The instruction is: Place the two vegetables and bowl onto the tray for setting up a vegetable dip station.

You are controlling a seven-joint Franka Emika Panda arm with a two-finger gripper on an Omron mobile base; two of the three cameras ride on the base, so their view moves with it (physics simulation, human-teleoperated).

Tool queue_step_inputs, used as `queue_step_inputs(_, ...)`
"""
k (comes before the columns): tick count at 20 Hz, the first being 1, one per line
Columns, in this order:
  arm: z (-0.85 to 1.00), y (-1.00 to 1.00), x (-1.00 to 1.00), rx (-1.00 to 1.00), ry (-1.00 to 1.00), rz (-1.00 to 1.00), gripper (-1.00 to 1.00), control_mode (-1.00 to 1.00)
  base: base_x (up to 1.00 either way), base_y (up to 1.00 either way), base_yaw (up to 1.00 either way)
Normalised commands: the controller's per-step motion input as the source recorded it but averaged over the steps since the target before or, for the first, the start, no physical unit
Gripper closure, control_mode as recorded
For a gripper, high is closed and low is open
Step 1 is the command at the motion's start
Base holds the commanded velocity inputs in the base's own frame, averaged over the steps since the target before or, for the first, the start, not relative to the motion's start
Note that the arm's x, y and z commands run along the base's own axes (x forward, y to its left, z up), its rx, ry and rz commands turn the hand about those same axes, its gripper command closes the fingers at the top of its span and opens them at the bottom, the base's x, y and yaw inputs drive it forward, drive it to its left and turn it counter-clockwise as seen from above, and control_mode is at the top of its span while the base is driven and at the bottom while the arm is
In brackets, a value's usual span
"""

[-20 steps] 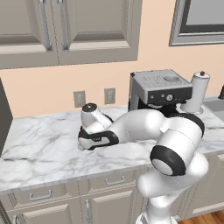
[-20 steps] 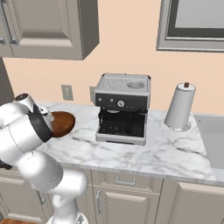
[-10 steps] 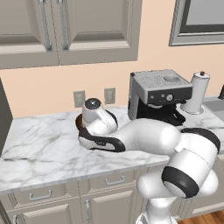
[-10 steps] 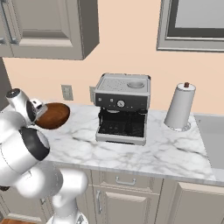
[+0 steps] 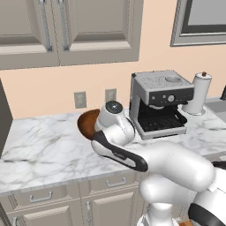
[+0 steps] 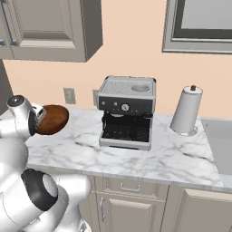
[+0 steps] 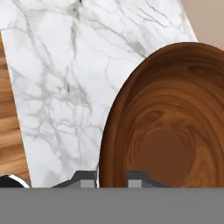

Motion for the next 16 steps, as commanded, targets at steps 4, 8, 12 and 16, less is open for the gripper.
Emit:
queue_step_inputs(4, 0.05, -0.25, -0.45, -0.13, 0.0, 0.11, 1.0, -1.0, 0.0, 0.0, 0.0)
queue_step_inputs(8, 0.0, -0.38, -0.52, -0.16, 0.0, 0.11, 1.0, -1.0, 0.0, 0.0, 0.0)
queue_step_inputs(12, 0.01, -0.46, -0.44, -0.06, 0.0, 0.11, 1.0, -1.0, 0.0, 0.0, 0.0)
queue_step_inputs(16, 0.01, -0.25, -0.5, -0.07, 0.0, 0.1, 1.0, -1.0, 0.0, 0.0, 0.0)
